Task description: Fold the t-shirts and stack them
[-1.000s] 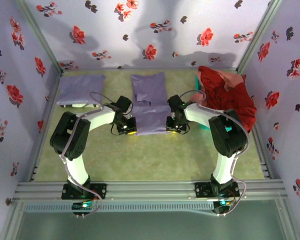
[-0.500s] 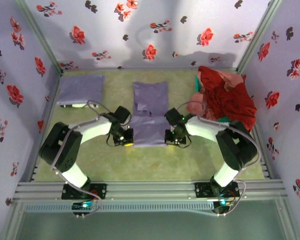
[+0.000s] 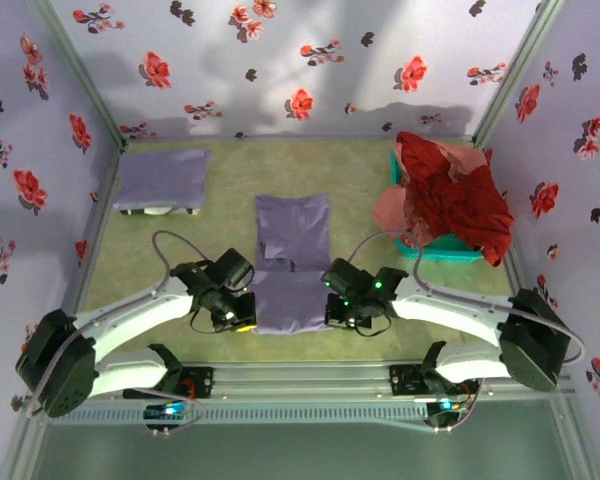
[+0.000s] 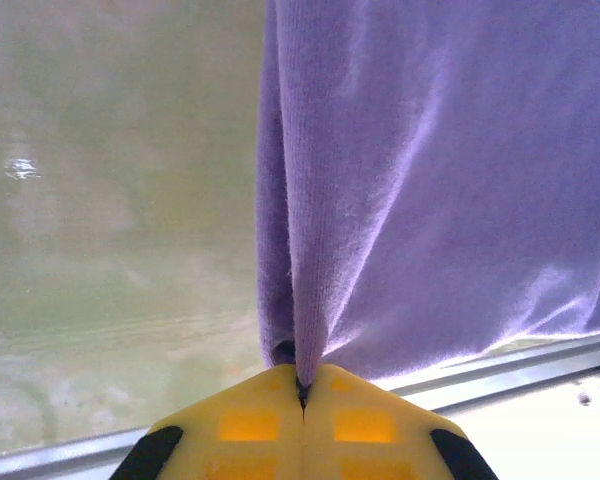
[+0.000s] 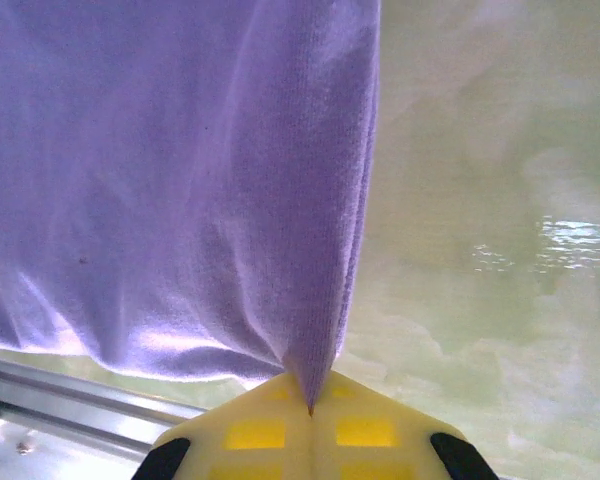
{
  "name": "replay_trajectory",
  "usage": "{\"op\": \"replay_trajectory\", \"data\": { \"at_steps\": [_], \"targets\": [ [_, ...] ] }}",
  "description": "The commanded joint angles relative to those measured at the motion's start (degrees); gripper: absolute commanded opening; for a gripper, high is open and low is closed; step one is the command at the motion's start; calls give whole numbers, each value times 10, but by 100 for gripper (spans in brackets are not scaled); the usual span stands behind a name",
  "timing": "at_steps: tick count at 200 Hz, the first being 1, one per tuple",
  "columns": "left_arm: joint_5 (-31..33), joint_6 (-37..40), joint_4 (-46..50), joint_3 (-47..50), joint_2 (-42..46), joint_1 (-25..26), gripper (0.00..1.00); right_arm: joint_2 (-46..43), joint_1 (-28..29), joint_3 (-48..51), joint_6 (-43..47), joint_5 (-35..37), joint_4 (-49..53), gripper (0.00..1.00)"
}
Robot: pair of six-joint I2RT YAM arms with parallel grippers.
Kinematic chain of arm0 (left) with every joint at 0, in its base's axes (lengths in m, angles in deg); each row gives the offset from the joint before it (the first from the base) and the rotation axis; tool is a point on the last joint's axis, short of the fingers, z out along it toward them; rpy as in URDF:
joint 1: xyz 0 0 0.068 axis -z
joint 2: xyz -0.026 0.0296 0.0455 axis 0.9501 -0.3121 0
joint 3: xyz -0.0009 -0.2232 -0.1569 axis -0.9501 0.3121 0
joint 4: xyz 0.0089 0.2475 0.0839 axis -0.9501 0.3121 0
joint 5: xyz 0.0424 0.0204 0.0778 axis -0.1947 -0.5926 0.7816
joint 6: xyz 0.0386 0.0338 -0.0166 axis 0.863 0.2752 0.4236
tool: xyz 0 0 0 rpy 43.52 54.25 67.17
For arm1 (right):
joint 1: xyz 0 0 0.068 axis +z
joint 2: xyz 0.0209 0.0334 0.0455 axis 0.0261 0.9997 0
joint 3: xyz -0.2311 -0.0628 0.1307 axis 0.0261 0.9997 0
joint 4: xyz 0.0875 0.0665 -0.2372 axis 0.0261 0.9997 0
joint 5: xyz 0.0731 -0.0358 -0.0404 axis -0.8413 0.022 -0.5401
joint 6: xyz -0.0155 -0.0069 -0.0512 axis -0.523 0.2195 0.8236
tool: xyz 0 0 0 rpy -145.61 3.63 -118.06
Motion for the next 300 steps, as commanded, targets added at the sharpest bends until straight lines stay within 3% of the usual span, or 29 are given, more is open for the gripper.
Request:
{"op": "replay_trajectory", "data": {
  "at_steps": [1, 44, 88, 129, 200, 225, 229, 246, 264, 279, 300],
  "targets": [
    [-3, 5, 47, -64, -17, -24, 0, -20, -30, -57, -1, 36, 62, 0],
    [-12, 98, 100, -233, -120, -102, 0, 16, -139, -166, 102, 10, 105, 0],
    [-28, 195, 183, -428, -251, -170, 0, 131, -218, -299, 193, -19, 138, 0],
    [-59, 237, 206, -525, -340, -230, 0, 246, -280, -409, 232, -49, 136, 0],
    [-187, 220, 83, -581, -532, -324, 0, 568, -338, -755, 297, -104, 219, 0],
    [-219, 210, 49, -626, -597, -343, 0, 642, -351, -828, 301, -108, 200, 0],
    [-221, 205, 40, -630, -605, -346, 0, 650, -354, -836, 301, -106, 192, 4],
    [-225, 185, 9, -645, -632, -363, 3, 680, -365, -870, 294, -116, 161, 34],
    [-230, 157, -36, -632, -629, -378, 5, 695, -377, -913, 295, -134, 161, 53],
    [-228, 134, -87, -604, -600, -387, 31, 682, -378, -933, 311, -127, 192, 64],
    [-221, 128, -107, -586, -560, -389, 50, 622, -375, -868, 322, -118, 193, 68]
  ]
}}
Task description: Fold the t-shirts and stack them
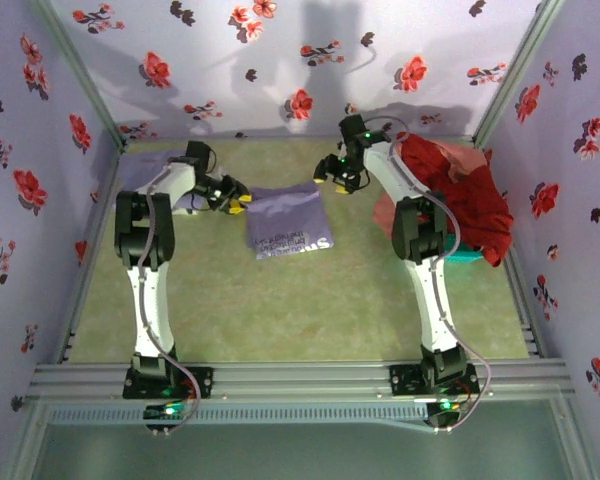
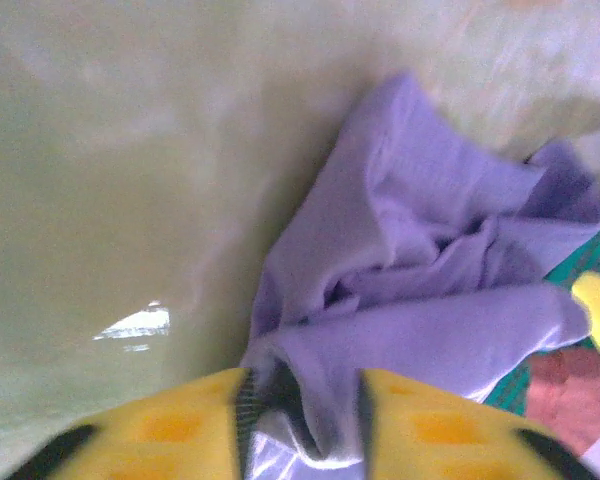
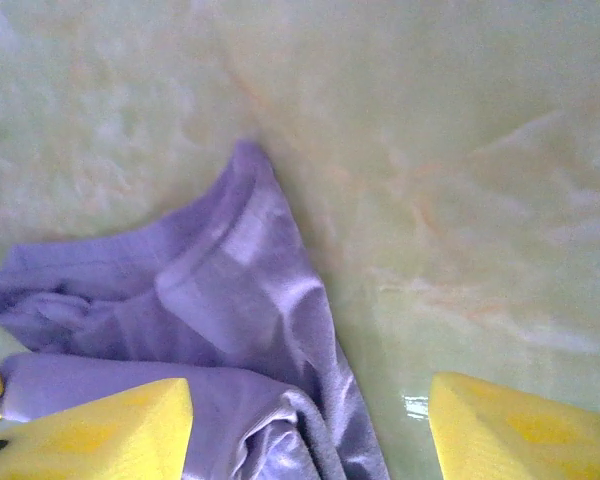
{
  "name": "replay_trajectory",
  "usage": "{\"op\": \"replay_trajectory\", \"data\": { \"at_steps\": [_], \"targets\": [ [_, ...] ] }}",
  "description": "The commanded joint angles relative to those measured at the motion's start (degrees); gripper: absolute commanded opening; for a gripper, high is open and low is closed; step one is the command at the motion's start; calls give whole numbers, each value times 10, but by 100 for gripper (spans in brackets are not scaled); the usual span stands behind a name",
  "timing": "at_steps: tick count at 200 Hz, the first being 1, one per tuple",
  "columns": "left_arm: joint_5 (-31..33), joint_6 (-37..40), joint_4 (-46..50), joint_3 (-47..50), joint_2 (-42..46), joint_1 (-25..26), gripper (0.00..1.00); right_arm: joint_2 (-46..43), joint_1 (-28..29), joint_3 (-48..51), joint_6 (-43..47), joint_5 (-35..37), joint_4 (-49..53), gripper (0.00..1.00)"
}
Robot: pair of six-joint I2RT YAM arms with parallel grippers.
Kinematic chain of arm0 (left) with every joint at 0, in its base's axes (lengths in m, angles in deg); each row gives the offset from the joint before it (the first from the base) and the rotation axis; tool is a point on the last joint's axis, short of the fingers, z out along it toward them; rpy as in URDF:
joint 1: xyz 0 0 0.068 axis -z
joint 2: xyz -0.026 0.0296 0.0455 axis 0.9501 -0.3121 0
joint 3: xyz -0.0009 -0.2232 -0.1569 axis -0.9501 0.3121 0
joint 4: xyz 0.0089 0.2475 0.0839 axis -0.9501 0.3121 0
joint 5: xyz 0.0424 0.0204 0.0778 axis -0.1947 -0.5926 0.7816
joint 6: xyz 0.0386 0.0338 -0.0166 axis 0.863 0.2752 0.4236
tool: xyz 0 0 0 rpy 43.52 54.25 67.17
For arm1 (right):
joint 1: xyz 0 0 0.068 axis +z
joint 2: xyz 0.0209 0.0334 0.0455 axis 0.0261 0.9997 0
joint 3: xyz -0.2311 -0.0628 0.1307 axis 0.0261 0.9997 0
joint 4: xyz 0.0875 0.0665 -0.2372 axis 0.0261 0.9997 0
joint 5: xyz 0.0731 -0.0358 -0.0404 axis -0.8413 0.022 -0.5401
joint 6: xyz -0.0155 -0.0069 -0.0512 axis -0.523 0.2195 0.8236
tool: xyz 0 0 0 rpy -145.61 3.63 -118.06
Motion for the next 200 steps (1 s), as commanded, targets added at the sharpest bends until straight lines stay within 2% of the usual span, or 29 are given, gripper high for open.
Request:
{"op": "replay_trajectory", "data": {
  "at_steps": [1, 32, 64, 82, 101, 121, 153, 200],
  "targets": [
    [-10, -30, -53, 19, 60, -7, 51, -75, 4, 36, 22, -3, 16, 68],
    [-10, -6, -31, 49, 98, -4, 52, -166, 20, 189, 21, -20, -43, 68],
    [7, 22, -2, 74, 120, 27, 45, -198, 47, 296, 10, -27, -107, 63],
    [7, 22, -7, 97, 131, 57, 37, -197, 63, 330, -3, -41, -142, 53],
    [13, -3, -54, 148, 136, 80, 27, -186, 75, 356, -13, -49, -159, 39],
    [30, -19, -91, 196, 134, 94, 25, -187, 78, 401, -32, -58, -192, 34],
    [51, -13, -104, 239, 135, 104, 25, -211, 90, 465, -42, -63, -208, 32],
    [94, 40, -45, 298, 172, 115, 27, -306, 145, 604, -92, -57, -261, 36]
  ]
}}
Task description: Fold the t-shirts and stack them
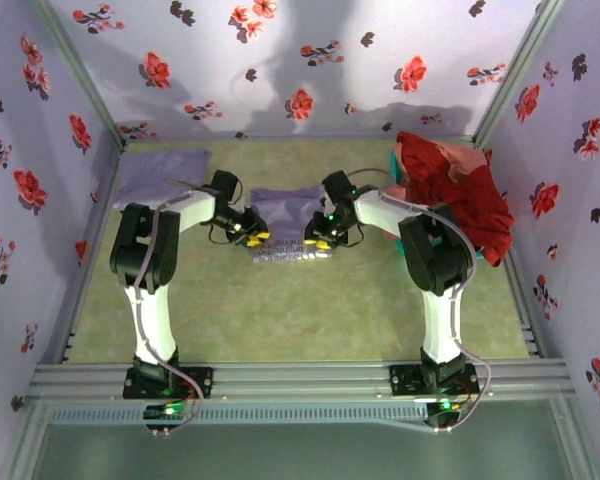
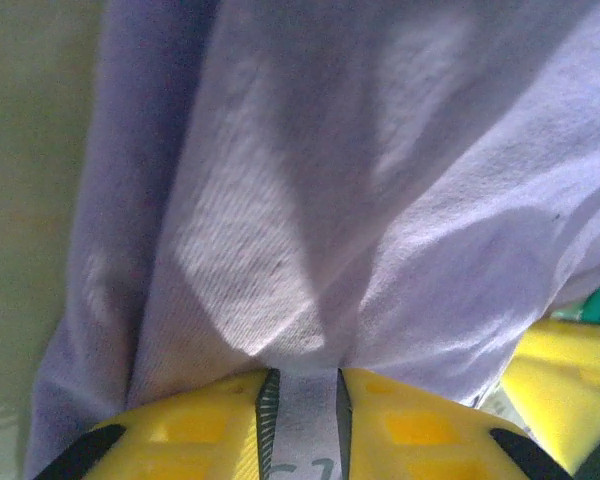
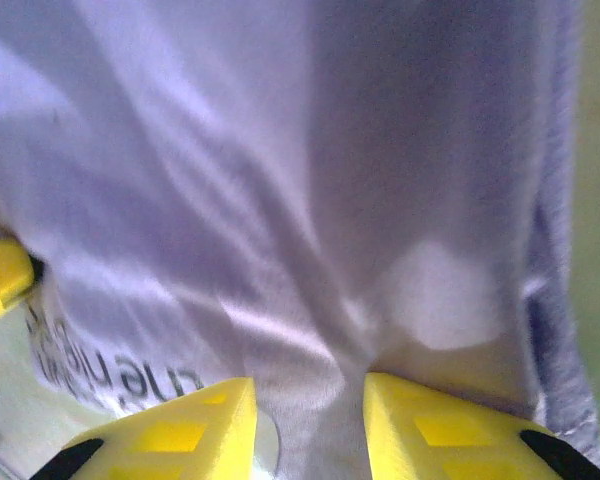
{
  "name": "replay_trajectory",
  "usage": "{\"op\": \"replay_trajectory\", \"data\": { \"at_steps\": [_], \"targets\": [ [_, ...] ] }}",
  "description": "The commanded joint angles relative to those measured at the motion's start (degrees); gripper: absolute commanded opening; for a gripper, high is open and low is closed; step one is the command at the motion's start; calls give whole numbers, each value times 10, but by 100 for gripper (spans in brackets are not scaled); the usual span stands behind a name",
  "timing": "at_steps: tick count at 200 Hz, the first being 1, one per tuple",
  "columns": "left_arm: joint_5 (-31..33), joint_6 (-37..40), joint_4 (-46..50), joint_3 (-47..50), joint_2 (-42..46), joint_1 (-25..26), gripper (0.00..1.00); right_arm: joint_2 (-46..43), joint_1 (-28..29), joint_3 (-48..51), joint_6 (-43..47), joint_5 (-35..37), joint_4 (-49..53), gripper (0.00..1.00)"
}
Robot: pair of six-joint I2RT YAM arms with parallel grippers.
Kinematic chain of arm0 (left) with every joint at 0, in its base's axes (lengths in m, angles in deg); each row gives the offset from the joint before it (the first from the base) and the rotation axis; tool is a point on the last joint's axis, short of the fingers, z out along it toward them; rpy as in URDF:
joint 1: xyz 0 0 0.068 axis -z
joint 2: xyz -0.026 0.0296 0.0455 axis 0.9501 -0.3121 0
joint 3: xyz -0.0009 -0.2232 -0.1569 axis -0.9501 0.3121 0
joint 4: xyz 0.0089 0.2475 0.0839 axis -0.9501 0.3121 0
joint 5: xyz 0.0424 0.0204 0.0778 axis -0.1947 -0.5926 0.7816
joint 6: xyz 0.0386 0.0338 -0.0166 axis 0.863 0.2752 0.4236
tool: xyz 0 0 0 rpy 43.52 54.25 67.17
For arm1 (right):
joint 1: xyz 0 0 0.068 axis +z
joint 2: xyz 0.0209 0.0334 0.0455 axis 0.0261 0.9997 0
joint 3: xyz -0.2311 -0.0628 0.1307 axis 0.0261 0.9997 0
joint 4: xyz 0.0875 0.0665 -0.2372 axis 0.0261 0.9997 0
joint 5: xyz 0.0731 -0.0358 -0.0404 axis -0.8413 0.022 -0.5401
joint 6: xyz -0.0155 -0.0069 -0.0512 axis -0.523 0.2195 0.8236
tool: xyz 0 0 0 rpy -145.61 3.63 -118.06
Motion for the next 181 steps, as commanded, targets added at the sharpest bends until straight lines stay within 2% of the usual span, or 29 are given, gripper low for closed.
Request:
{"op": "replay_trajectory", "data": {
  "at_steps": [1, 25, 45, 71, 87, 118, 153, 181],
  "targets": [
    [41, 35, 44, 46, 34, 4, 27, -55, 34, 68, -43, 0, -20, 36],
    [51, 56, 68, 94, 73, 3, 27, -124, 53, 123, -72, 14, -43, 36],
    [53, 70, 90, 124, 115, 4, 31, -194, 68, 139, -58, 44, -31, 38],
    [40, 79, 134, 94, 161, 4, 33, -267, 62, 118, 37, 156, 26, 41],
    [22, 79, 161, 26, 156, 4, 33, -268, 28, 114, 103, 147, -3, 42],
    [-19, 89, 204, -166, 50, 3, 29, -189, -30, 77, 226, 26, -73, 44],
    [-61, 86, 230, -361, -92, 12, 24, -125, -45, 59, 288, -15, -161, 44],
    [-75, 74, 239, -447, -170, 28, 20, -61, -45, -3, 320, -38, -136, 47]
  ]
}}
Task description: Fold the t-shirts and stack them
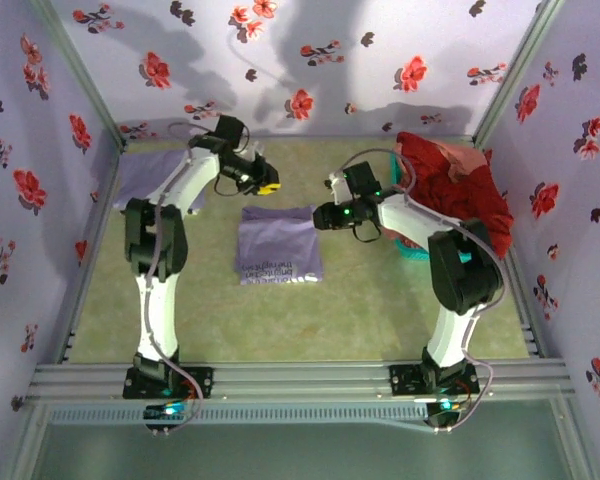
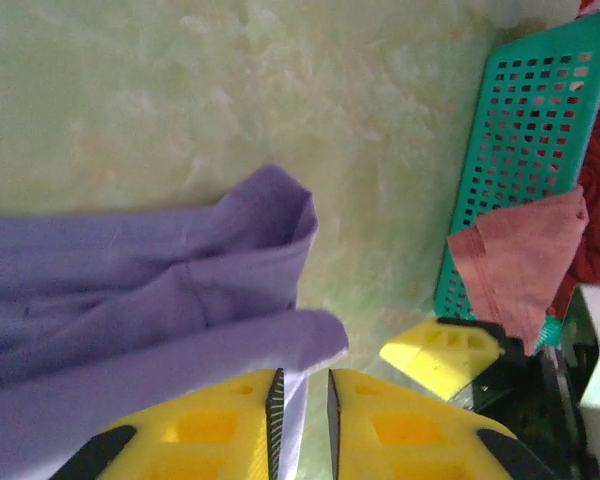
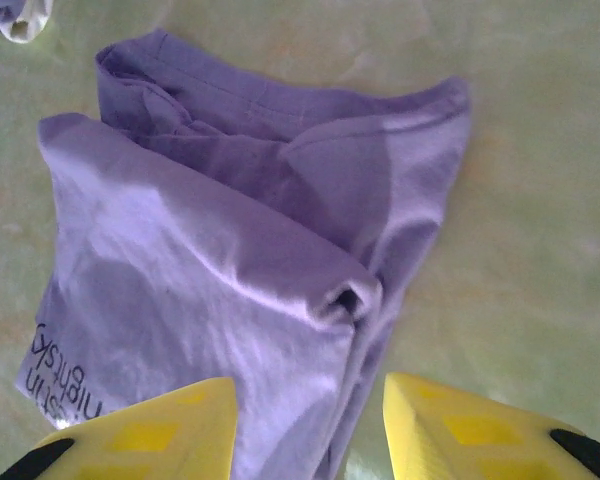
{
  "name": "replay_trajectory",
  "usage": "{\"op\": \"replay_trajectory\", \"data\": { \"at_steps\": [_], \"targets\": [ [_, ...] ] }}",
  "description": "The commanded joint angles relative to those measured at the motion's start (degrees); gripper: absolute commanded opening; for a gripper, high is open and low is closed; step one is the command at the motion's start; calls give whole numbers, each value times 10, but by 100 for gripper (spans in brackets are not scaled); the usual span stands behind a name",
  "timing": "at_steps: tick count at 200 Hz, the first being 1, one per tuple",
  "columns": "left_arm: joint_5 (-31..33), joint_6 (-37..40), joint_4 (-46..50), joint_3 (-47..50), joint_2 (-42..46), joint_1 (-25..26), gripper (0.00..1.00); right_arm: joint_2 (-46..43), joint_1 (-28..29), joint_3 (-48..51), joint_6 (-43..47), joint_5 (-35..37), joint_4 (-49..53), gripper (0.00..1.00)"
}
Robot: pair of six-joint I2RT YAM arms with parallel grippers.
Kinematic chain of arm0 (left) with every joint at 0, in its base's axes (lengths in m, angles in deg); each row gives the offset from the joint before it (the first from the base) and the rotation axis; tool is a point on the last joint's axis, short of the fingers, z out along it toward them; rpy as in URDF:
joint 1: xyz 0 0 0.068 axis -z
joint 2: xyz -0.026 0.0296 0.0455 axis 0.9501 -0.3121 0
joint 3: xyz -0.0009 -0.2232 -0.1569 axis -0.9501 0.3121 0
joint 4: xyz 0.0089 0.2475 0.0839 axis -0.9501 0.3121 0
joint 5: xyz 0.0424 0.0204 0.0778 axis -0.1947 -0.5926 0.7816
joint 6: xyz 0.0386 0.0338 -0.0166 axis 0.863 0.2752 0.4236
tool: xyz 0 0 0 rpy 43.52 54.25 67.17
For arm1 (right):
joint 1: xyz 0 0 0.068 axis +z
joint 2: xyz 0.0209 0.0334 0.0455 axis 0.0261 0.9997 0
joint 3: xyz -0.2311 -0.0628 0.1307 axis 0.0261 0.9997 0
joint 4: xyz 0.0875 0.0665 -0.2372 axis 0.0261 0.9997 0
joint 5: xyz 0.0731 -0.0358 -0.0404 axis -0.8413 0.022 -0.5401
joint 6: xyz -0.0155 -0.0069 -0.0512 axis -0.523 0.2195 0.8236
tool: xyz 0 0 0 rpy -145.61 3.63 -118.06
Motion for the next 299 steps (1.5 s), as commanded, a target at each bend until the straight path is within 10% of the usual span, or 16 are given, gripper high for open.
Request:
{"op": "replay_trajectory", "data": {
  "at_steps": [1, 110, 200, 299],
  "targets": [
    [-34, -3, 49, -55, -62, 19, 20, 40, 0, -60, 62, -46, -19, 47],
    [-61, -31, 11, -94, -172, 43, 13, 90, 0, -63, 53, -44, -11, 48],
    [-54, -9, 18, -50, -190, 49, 11, 75, -1, -95, 34, -13, 32, 0],
    [-49, 36, 52, -20, -195, 48, 5, 127, -3, -157, 18, 52, -8, 0]
  ]
}}
